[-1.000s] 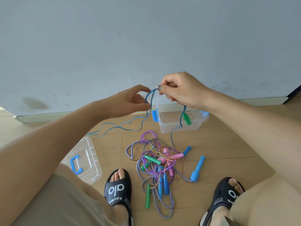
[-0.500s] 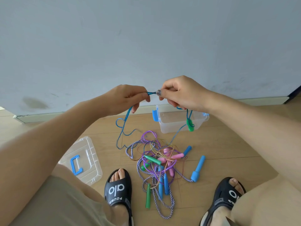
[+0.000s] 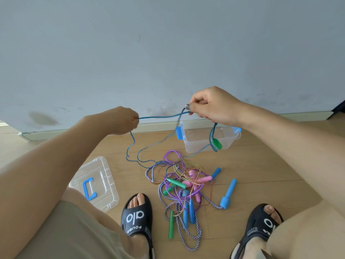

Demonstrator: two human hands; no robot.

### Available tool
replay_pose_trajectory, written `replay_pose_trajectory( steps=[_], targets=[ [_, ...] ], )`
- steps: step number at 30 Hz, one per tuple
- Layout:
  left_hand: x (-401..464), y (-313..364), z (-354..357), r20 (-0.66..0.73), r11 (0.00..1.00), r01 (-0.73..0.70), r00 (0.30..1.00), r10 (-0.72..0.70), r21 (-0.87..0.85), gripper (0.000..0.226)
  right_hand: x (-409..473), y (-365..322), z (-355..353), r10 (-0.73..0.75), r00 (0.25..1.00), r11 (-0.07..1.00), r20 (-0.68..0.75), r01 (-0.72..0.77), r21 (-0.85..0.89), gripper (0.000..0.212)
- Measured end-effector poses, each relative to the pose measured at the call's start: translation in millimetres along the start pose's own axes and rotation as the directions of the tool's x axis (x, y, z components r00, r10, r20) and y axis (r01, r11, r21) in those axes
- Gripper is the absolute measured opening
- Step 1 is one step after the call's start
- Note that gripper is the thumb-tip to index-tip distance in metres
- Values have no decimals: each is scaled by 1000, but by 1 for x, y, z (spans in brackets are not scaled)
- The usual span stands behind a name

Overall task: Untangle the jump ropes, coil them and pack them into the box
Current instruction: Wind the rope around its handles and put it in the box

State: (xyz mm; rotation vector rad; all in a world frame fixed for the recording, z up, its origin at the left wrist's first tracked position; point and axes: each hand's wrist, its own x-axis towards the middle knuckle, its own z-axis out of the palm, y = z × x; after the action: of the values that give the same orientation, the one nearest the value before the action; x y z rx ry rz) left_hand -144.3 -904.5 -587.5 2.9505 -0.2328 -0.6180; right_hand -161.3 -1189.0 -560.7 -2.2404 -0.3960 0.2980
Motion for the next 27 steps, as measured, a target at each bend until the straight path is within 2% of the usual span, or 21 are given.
replay_pose_trajectory(
  steps=[2, 4, 6, 8, 11, 14, 19, 21, 24, 27],
  targets=[
    [0, 13, 4, -38, 983, -127, 992, 123, -131, 18, 1, -3, 4, -10, 1000, 1000, -6, 10, -3, 25],
    [-7, 33, 4, -119, 881, -266, 964, 238, -391, 22, 1, -5, 7, -20, 1000, 1000, -9, 20, 10, 26],
    [-14, 54, 0, -222, 799, -357, 933, 283, -484, 10, 0, -7, 9, -25, 1000, 999, -12, 25, 22, 27],
    [-18, 68, -5, -297, 791, -422, 901, 315, -443, 8, 1, -9, 11, -23, 1000, 999, -10, 23, 44, 27],
    [-19, 74, -5, -339, 780, -479, 870, 358, -403, 12, 1, -10, 12, -12, 1000, 996, -7, 13, 89, 26],
    [-17, 74, 0, -347, 763, -506, 855, 385, -402, 20, 1, -12, 11, -11, 1000, 987, -12, 13, 161, 27],
    [-16, 80, 3, -411, 729, -529, 837, 362, -435, 16, 1, -12, 8, -1, 999, 979, -51, 11, 203, 29],
    [-18, 84, 2, -403, 735, -513, 847, 347, -444, 10, 1, -12, 7, -1, 998, 976, -62, 14, 216, 27],
    [-20, 87, -4, -372, 758, -496, 858, 353, -423, 22, 1, -12, 6, -3, 998, 984, -67, 15, 177, 27],
    [-18, 76, -9, -292, 836, -437, 890, 349, -332, 28, 1, -8, 5, 11, 997, 996, -70, -4, 89, 28]
  ],
)
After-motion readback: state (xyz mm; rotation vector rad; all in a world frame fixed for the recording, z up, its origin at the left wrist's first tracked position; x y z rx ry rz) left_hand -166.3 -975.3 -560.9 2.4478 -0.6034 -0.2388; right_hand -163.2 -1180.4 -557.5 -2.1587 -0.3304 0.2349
